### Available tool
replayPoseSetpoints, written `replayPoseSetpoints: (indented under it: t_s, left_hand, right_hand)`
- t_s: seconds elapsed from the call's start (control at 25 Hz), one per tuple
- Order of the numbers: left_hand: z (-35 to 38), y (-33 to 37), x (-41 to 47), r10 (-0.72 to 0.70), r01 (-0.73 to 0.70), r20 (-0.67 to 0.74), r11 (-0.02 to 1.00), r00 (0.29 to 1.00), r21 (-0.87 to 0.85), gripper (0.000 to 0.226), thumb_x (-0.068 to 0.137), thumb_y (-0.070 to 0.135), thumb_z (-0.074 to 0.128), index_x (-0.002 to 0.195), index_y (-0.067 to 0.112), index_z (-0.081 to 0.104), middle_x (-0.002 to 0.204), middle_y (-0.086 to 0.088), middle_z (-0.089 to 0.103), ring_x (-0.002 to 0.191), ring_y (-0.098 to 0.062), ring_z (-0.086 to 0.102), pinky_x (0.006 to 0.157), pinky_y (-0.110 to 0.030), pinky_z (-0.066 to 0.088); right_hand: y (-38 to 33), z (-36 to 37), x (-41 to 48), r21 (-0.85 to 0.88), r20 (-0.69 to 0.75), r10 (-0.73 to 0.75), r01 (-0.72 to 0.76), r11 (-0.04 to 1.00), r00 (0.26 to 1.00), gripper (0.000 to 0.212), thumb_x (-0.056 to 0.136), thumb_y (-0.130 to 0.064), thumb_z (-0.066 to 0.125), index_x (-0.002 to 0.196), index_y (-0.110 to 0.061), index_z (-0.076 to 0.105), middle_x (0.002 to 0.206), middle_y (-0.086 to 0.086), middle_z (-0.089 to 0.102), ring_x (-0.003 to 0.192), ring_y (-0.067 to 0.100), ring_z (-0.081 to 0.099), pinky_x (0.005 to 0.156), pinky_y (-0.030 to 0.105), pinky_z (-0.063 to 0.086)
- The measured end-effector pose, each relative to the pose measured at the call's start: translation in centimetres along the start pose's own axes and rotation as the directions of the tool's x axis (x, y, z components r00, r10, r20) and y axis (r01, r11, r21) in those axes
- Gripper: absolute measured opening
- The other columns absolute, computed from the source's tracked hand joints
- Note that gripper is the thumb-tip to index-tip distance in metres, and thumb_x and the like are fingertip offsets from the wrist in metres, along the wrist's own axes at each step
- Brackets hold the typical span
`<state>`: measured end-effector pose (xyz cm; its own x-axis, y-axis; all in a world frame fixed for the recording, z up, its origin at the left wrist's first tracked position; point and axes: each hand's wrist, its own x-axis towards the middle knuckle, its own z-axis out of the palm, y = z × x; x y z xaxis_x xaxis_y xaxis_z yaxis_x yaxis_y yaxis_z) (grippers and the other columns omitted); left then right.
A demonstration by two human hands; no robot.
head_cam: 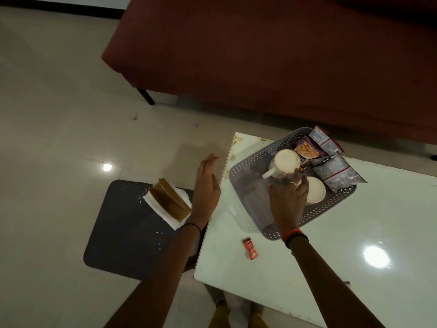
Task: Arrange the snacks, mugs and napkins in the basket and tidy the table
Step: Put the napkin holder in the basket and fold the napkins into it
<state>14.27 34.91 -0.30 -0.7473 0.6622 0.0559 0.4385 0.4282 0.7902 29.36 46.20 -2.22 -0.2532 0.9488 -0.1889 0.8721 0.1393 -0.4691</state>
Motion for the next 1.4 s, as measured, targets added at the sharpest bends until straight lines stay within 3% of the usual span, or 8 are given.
replayPoseSetpoints:
  t_s: [0.08,0.24,0.36,0.48,0.68,0.96,1.28,1.4]
  left_hand:
    - [-4.0,-3.0,-1.1,-0.049,0.05,-0.021,0.996,0.999,0.067,0.066,0.077,-0.02,0.041,0.131,0.017,0.042,0.14,-0.004,0.044,0.13,-0.01,0.039,0.102,-0.001,0.029]
    - [-10.8,-9.3,-1.4,-0.132,0.084,0.145,0.951,0.98,0.297,0.074,0.076,-0.006,0.062,0.138,0.024,0.034,0.15,-0.003,0.03,0.138,-0.022,0.03,0.112,-0.041,0.031]
    - [-14.3,-13.3,-1.1,-0.132,-0.079,0.366,0.858,0.921,0.508,0.084,0.072,-0.001,0.069,0.142,0.02,0.028,0.153,-0.008,0.026,0.142,-0.029,0.022,0.116,-0.054,0.019]
    - [-15.8,-16.1,-0.7,-0.137,-0.185,0.526,0.838,0.84,0.513,0.089,0.069,-0.012,0.06,0.144,0.02,0.024,0.154,-0.007,0.026,0.144,-0.028,0.018,0.117,-0.05,0.013]
    - [-15.5,-17.0,1.2,-0.077,-0.22,0.549,0.863,0.832,0.454,0.077,0.076,-0.009,0.063,0.14,0.019,0.031,0.151,-0.003,0.033,0.14,-0.022,0.029,0.118,-0.042,0.019]
    - [-15.3,-16.7,2.4,-0.058,-0.23,0.571,0.878,0.819,0.42,0.053,0.076,-0.001,0.066,0.123,0.017,0.051,0.131,-0.003,0.055,0.114,-0.025,0.055,0.099,-0.036,0.043]
    - [-15.6,-11.6,5.0,0.061,-0.351,0.644,0.875,0.762,0.333,0.05,0.077,0.008,0.069,0.121,0.022,0.052,0.129,0.002,0.054,0.114,-0.019,0.053,0.095,-0.033,0.044]
    - [-13.8,-8.2,6.3,0.145,-0.413,0.678,0.876,0.721,0.251,0.049,0.078,0.014,0.069,0.122,0.026,0.051,0.13,0.003,0.053,0.116,-0.016,0.049,0.094,-0.028,0.041]
  right_hand:
    - [-2.6,1.6,-2.3,0.094,0.041,-0.072,0.068,0.993,0.997,0.072,0.089,-0.031,0.059,0.147,-0.004,0.026,0.15,0.023,0.029,0.139,0.036,0.03,0.115,0.047,0.033]
    - [-7.4,4.9,-6.9,0.203,0.15,-0.193,0.16,0.966,0.97,0.081,0.081,-0.053,0.064,0.141,-0.008,0.034,0.141,0.015,0.044,0.131,0.028,0.043,0.105,0.033,0.04]
    - [-10.6,7.9,-9.4,0.205,0.355,-0.263,0.199,0.958,0.897,0.09,0.074,-0.065,0.064,0.142,-0.014,0.035,0.145,0.008,0.042,0.136,0.025,0.039,0.105,0.035,0.043]
    - [-13.1,10.6,-11.4,0.184,0.495,-0.339,0.285,0.941,0.8,0.088,0.073,-0.066,0.064,0.14,-0.014,0.038,0.143,0.006,0.044,0.132,0.023,0.043,0.105,0.036,0.044]
    - [-15.3,13.6,-12.7,0.095,0.574,-0.328,0.337,0.937,0.75,0.078,0.08,-0.052,0.067,0.14,-0.012,0.038,0.141,0.009,0.044,0.131,0.025,0.043,0.105,0.039,0.045]
    - [-16.2,14.7,-13.6,0.063,0.522,-0.318,0.336,0.94,0.791,0.05,0.089,-0.027,0.062,0.132,-0.009,0.046,0.138,0.011,0.046,0.125,0.026,0.048,0.101,0.035,0.05]
    - [-15.3,9.7,-13.2,0.227,0.417,-0.251,0.167,0.959,0.874,0.058,0.086,-0.025,0.067,0.138,-0.015,0.042,0.134,0.006,0.048,0.122,0.022,0.053,0.103,0.034,0.049]
    - [-13.2,6.3,-11.8,0.288,0.379,-0.226,0.118,0.95,0.898,0.05,0.085,-0.022,0.067,0.131,-0.013,0.049,0.125,0.007,0.056,0.113,0.022,0.059,0.097,0.033,0.053]
